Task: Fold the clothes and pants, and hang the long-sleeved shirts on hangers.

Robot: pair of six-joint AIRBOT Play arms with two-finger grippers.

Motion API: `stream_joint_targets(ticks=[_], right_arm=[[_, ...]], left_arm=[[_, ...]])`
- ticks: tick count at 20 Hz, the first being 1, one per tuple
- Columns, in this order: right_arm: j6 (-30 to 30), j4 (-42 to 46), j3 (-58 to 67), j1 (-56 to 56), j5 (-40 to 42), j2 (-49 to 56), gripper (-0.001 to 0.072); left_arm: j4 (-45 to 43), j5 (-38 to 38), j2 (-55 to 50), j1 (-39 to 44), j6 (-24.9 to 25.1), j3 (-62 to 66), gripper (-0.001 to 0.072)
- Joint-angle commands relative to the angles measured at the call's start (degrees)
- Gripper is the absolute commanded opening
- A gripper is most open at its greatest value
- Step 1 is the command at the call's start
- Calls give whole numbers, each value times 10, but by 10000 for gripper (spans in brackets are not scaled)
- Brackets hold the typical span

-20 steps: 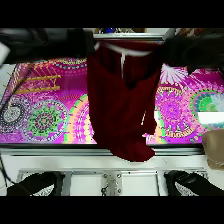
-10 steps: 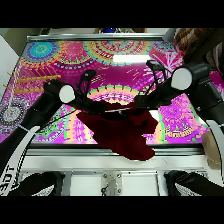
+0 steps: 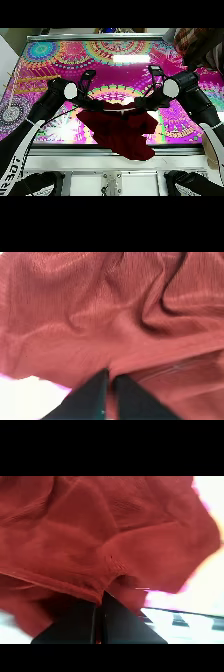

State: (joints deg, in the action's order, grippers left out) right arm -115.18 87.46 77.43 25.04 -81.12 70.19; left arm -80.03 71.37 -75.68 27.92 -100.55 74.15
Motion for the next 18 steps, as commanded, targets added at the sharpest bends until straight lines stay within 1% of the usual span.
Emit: stream_joint_targets(ticks=[1,2,4,7,9,12,13,15,17,18], right_arm=[[-4,-18,-1,2,16,1,17],[-4,-17,-1,2,16,1,17],[-4,-17,-1,2,16,1,17],[-4,-17,-1,2,16,2,17],[-4,-17,-1,2,16,2,17],[-4,-17,-1,2,16,2,17],[-4,-17,-1,2,16,2,17],[-4,-17,-1,2,16,2,17],[-4,-17,-1,2,16,2,17],[-4,-17,-1,2,16,2,17]], left_arm=[[48,18,-2,-1,52,10,605],[55,26,-2,-5,60,18,658],[67,55,-2,-18,81,53,658],[60,92,-2,-56,102,123,658],[60,98,-2,-94,106,160,658],[54,89,-2,-169,134,181,658],[24,90,-2,-197,134,180,658],[-73,90,-2,-249,134,180,658],[-176,67,-2,-303,134,180,658],[-213,48,-2,-330,134,180,658]])
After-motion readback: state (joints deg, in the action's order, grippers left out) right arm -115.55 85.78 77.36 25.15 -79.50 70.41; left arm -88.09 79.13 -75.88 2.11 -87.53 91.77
